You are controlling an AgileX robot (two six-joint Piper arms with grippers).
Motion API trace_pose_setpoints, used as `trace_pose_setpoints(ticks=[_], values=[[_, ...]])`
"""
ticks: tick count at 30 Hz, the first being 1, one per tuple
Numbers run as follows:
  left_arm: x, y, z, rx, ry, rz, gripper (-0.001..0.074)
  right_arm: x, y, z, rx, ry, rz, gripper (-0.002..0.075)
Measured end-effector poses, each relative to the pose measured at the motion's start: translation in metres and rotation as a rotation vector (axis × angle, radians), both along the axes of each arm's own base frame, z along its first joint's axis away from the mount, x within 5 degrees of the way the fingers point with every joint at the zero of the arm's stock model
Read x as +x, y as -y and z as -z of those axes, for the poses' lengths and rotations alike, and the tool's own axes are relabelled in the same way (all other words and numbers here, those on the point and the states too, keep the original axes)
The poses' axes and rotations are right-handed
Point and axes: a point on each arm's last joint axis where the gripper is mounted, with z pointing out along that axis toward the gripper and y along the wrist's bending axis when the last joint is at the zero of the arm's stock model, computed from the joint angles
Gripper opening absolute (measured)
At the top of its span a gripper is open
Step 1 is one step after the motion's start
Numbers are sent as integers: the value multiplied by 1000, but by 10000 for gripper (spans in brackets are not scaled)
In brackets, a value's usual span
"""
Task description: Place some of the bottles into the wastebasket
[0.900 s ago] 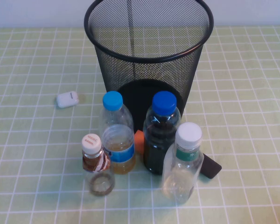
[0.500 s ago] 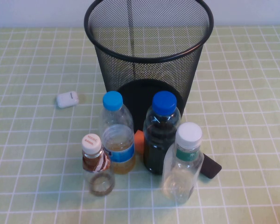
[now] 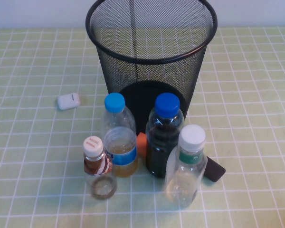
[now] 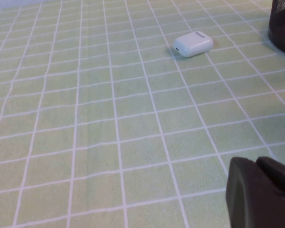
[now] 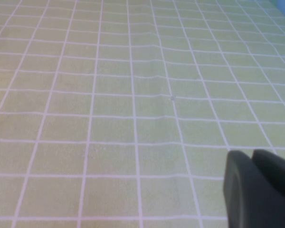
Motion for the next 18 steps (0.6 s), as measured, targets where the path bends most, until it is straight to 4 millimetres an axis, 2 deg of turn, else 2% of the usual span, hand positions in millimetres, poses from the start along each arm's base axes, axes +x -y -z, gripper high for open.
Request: trace_pose_setpoints(ticks=[10, 13, 18], values=[[1, 0, -2, -14, 24, -2, -4, 0, 0, 0, 0, 0, 0, 0], [1, 3, -4, -154, 23, -11, -5, 0, 0, 0, 0, 0, 0, 0], [2, 5, -17, -504, 107, -35, -4, 0, 0, 0, -2, 0, 0, 0]])
